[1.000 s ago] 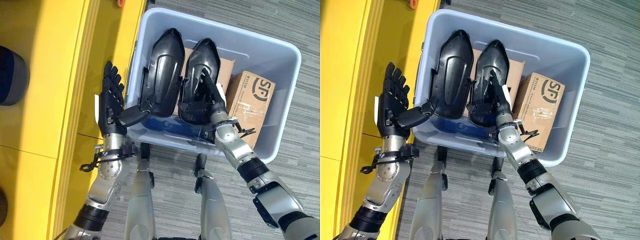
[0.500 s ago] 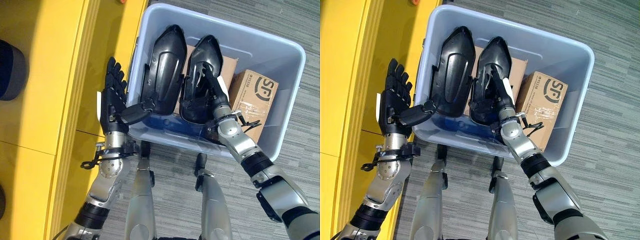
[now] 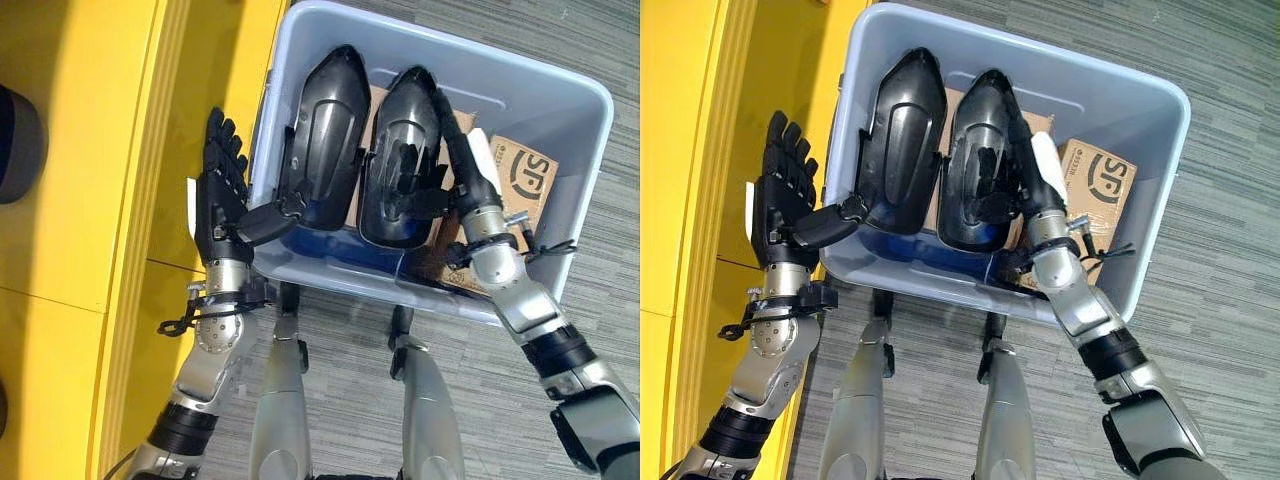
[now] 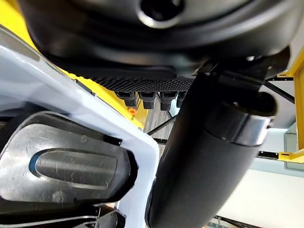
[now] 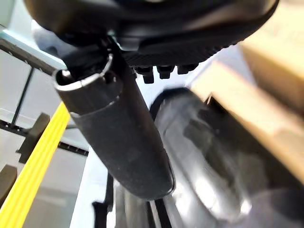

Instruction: Move parts from the plastic box to the shelf.

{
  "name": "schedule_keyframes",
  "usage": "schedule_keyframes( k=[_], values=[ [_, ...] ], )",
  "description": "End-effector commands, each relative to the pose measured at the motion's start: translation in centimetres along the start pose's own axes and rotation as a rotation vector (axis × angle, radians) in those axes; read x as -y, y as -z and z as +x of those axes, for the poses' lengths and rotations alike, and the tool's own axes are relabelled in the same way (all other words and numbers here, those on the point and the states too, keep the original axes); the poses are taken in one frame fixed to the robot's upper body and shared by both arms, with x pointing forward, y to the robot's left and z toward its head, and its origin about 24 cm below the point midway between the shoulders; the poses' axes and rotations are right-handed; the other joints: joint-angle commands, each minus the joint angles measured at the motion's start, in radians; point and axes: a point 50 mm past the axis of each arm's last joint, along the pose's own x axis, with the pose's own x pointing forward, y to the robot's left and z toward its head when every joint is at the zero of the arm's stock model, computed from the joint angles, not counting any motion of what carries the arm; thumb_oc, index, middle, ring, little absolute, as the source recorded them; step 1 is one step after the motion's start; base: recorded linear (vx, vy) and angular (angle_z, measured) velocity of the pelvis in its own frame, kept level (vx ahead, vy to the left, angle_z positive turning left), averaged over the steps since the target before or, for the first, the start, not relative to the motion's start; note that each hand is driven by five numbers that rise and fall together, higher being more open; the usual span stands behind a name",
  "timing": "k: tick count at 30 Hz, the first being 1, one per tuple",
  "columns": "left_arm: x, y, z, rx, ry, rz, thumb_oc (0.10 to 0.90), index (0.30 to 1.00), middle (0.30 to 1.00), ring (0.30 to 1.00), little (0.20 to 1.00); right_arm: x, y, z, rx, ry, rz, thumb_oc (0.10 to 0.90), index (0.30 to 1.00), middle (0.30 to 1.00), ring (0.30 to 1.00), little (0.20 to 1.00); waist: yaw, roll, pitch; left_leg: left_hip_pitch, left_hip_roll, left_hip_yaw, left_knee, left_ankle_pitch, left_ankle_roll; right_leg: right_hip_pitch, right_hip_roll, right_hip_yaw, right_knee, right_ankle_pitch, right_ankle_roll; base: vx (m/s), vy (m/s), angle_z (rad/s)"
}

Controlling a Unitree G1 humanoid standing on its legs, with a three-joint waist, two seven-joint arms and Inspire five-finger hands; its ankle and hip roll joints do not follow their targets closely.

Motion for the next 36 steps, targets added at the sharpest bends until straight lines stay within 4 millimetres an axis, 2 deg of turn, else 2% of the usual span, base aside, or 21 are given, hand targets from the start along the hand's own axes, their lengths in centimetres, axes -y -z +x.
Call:
schedule_keyframes(
  k=[1, 4, 5, 7, 13, 20, 26, 30, 35, 36],
  values=[
    [1.4, -5.7, 0.6, 0.304, 0.063, -0.046, 0.900, 1.000, 1.000, 1.000, 1.000, 5.1, -4.6, 0.7, 0.266, 0.195, -0.096, 0.900, 1.000, 1.000, 1.000, 1.000, -0.029, -0.019, -0.015, 0.026, 0.028, 0.046, 0.075, -0.101, 0.026, 0.137, 0.007, 0.012, -0.021, -0.064, -0.028, 0.00, 0.000, 0.00],
    [1.5, -5.7, 0.5, 0.308, 0.068, -0.042, 0.900, 1.000, 1.000, 1.000, 1.000, 5.8, -4.4, 0.1, 0.268, 0.212, -0.109, 0.900, 1.000, 1.000, 1.000, 1.000, -0.033, -0.022, -0.015, 0.029, 0.028, 0.047, 0.076, -0.101, 0.025, 0.139, 0.009, 0.013, -0.021, -0.064, -0.027, 0.00, 0.000, 0.00],
    [1.3, -5.8, 0.5, 0.310, 0.062, -0.036, 0.900, 1.000, 1.000, 1.000, 1.000, 6.6, -4.7, -0.5, 0.295, 0.236, -0.129, 0.900, 1.000, 1.000, 1.000, 1.000, -0.039, -0.025, -0.015, 0.030, 0.031, 0.048, 0.078, -0.103, 0.025, 0.137, 0.011, 0.016, -0.019, -0.063, -0.026, 0.00, 0.000, 0.00],
    [1.3, -5.9, 0.4, 0.314, 0.068, -0.038, 0.900, 1.000, 1.000, 1.000, 1.000, 6.8, -5.2, -1.0, 0.325, 0.232, -0.095, 0.900, 1.000, 1.000, 1.000, 1.000, -0.044, -0.028, -0.015, 0.033, 0.032, 0.049, 0.077, -0.102, 0.025, 0.140, 0.013, 0.019, -0.020, -0.063, -0.025, -0.01, 0.004, -0.02],
    [1.2, -6.0, 0.3, 0.319, 0.070, -0.015, 0.900, 1.000, 1.000, 1.000, 1.000, 5.8, -5.8, -2.7, 0.375, 0.174, -0.067, 0.900, 1.000, 1.000, 1.000, 1.000, -0.051, -0.032, -0.015, 0.042, 0.036, 0.053, 0.077, -0.100, 0.022, 0.148, 0.013, 0.020, -0.027, -0.058, -0.024, 0.00, 0.000, 0.00],
    [0.5, -6.2, -0.2, 0.325, 0.041, 0.023, 0.900, 1.000, 1.000, 1.000, 1.000, 5.7, -5.5, -4.8, 0.398, 0.159, -0.182, 0.900, 1.000, 1.000, 1.000, 1.000, -0.062, -0.029, -0.015, 0.042, 0.035, 0.054, 0.077, -0.100, 0.022, 0.149, 0.013, 0.021, -0.027, -0.057, -0.021, 0.00, 0.004, 0.00],
    [0.2, -6.1, -0.4, 0.327, 0.013, 0.045, 0.900, 1.000, 1.000, 1.000, 1.000, 3.6, -3.6, -6.0, 0.323, 0.097, -0.266, 0.900, 1.000, 1.000, 1.000, 1.000, -0.066, -0.028, -0.015, 0.042, 0.035, 0.055, 0.076, -0.100, 0.023, 0.155, 0.012, 0.021, -0.034, -0.057, -0.019, 0.00, 0.000, 0.00],
    [0.4, -5.9, -0.5, 0.323, 0.002, 0.045, 0.900, 1.000, 1.000, 1.000, 1.000, 1.8, -2.7, -6.8, 0.273, 0.042, -0.247, 0.900, 1.000, 1.000, 1.000, 1.000, -0.067, -0.027, -0.015, 0.042, 0.034, 0.055, 0.077, -0.098, 0.023, 0.159, 0.009, 0.017, -0.039, -0.055, -0.018, 0.00, 0.000, 0.00],
    [0.5, -5.7, -0.4, 0.318, -0.006, 0.042, 0.900, 1.000, 1.000, 1.000, 1.000, 0.3, -1.9, -6.7, 0.240, 0.016, -0.285, 0.900, 1.000, 1.000, 1.000, 1.000, -0.066, -0.026, -0.015, 0.042, 0.032, 0.055, 0.076, -0.097, 0.023, 0.160, 0.009, 0.017, -0.041, -0.054, -0.018, 0.00, 0.000, 0.00],
    [0.6, -5.7, -0.4, 0.318, -0.004, 0.034, 0.900, 1.000, 1.000, 1.000, 1.000, -0.7, -1.6, -6.4, 0.229, -0.004, -0.293, 0.900, 1.000, 1.000, 1.000, 1.000, -0.062, -0.023, -0.015, 0.045, 0.031, 0.055, 0.072, -0.096, 0.024, 0.163, 0.008, 0.018, -0.044, -0.053, -0.017, 0.00, 0.000, 0.00]
  ],
)
